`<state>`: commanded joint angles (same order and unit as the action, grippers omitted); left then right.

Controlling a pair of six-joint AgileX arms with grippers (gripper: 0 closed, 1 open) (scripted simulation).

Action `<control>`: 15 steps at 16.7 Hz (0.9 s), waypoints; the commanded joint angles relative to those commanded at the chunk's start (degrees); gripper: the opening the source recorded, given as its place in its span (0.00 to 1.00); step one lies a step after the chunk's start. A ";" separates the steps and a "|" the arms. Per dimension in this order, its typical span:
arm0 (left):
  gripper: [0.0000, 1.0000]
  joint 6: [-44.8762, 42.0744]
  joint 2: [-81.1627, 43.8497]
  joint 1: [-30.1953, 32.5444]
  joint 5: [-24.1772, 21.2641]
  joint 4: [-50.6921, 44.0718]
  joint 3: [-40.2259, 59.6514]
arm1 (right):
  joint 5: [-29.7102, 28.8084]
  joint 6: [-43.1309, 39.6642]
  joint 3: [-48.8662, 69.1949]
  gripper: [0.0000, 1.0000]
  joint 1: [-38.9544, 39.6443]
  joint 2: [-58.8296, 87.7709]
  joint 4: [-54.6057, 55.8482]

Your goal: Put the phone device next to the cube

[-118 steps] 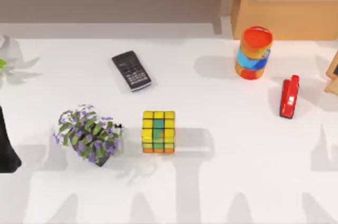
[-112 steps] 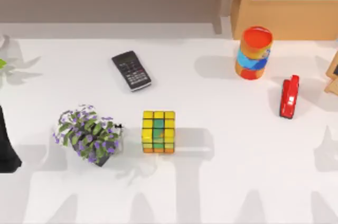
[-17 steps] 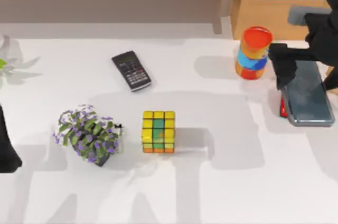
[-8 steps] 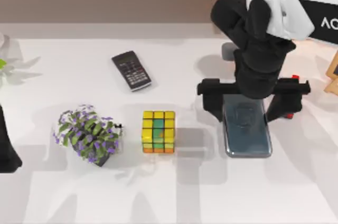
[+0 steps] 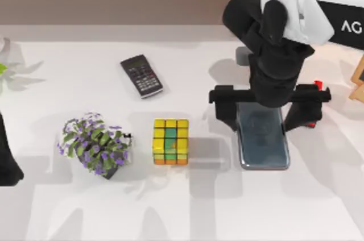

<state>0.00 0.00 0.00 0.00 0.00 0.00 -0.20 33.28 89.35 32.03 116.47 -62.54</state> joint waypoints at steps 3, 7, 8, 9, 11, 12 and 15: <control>1.00 0.00 0.00 0.00 0.00 0.00 0.00 | -0.12 0.64 0.23 0.00 -0.05 -0.64 0.00; 1.00 0.00 0.00 0.00 0.00 0.00 0.00 | -0.52 2.22 0.72 0.00 -0.09 -2.43 0.16; 1.00 0.00 0.00 0.00 0.00 0.00 0.00 | -0.66 2.71 0.86 0.00 -0.09 -3.04 0.25; 1.00 0.00 0.00 0.00 0.00 0.00 0.00 | -0.80 3.20 1.00 0.00 -0.09 -3.67 0.34; 1.00 0.00 0.00 0.00 0.00 0.00 0.00 | -1.11 4.21 1.28 0.00 -0.10 -5.08 0.62; 1.00 0.00 0.00 0.00 0.00 0.00 0.00 | -1.27 4.71 1.41 0.00 -0.10 -5.82 0.79; 1.00 0.00 0.00 0.00 0.00 0.00 0.00 | -1.73 6.14 1.82 0.00 -0.14 -8.02 1.44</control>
<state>0.00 0.00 0.00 0.00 0.00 0.00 -1.94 39.42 91.17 31.89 108.45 -61.10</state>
